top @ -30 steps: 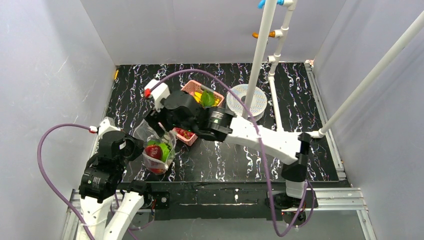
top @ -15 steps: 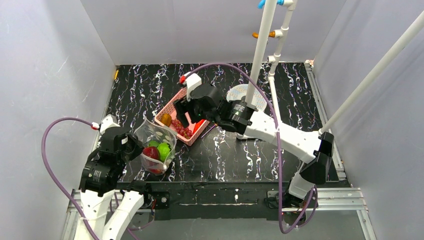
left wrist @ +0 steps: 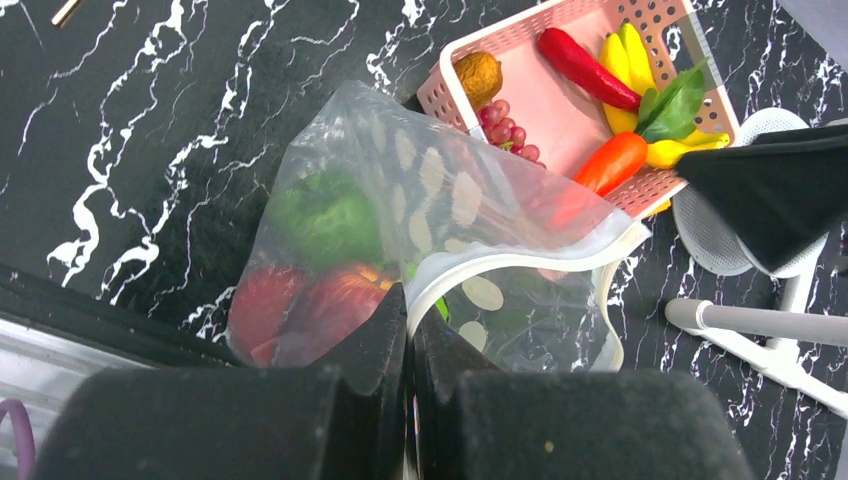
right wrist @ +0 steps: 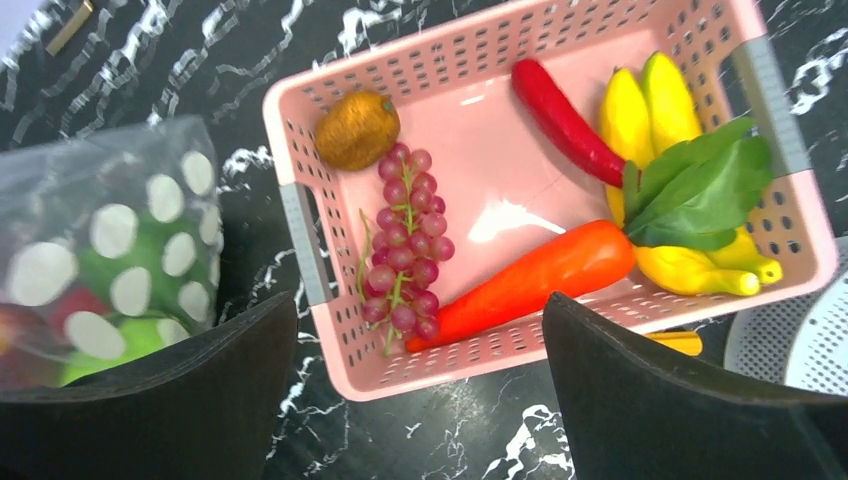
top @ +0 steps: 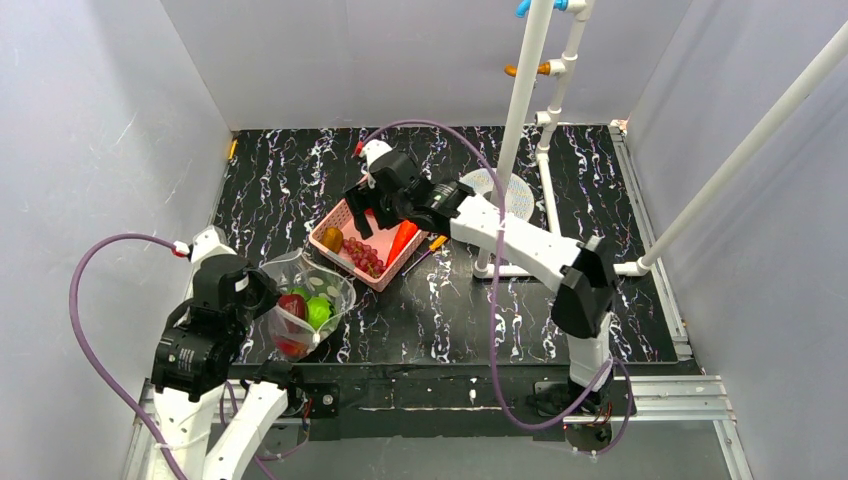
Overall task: Place the food in the zip-top bag and seal the zipper
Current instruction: Pick up the fake fruit from the bin.
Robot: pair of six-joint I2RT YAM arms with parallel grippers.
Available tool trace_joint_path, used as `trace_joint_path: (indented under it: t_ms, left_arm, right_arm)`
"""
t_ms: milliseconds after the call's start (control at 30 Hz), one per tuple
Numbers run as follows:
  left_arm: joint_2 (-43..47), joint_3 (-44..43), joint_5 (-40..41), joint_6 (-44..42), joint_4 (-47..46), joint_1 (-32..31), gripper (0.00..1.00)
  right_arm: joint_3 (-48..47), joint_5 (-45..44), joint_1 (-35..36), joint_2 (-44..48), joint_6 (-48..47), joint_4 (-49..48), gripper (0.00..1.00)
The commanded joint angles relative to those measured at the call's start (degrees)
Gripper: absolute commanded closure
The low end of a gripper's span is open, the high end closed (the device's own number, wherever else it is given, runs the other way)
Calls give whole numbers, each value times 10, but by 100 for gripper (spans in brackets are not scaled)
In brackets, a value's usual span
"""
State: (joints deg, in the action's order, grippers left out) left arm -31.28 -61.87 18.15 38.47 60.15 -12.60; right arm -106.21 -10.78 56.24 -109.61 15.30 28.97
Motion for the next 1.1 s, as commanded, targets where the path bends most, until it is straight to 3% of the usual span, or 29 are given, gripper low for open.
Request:
trace_joint_path:
  t_ms: [0,167,300,433,667,767,1067]
  left_arm:
    - [-28,6,17,-39,-52,-1,100]
    - [-53,64,11,-56,-120,-1,100]
    - [-104,144,-45,-34,-193,-1,100]
    - [-169,95,-60,-21,-147,-1,100]
    - [-74,-2,-14,-45,-121,-1,100]
    - [-33,25,-1,-43,-133,-1,100]
    - [-32,114,1,-39,-127,-1,100]
  right_arm:
    - [-67,72,-17,-51,-23,35,2]
    - [-114,97,-20,-98,-20,59,2]
    - [-102,97,-21,-85,-12,52,2]
    - [-73,102,-29,-70,-6,42,2]
    - [-92,130,-33,-103,-31,58,2]
    - [-107,141,-35,-124,-41,65,2]
    - [-131,190,-38,-172,-63,73,2]
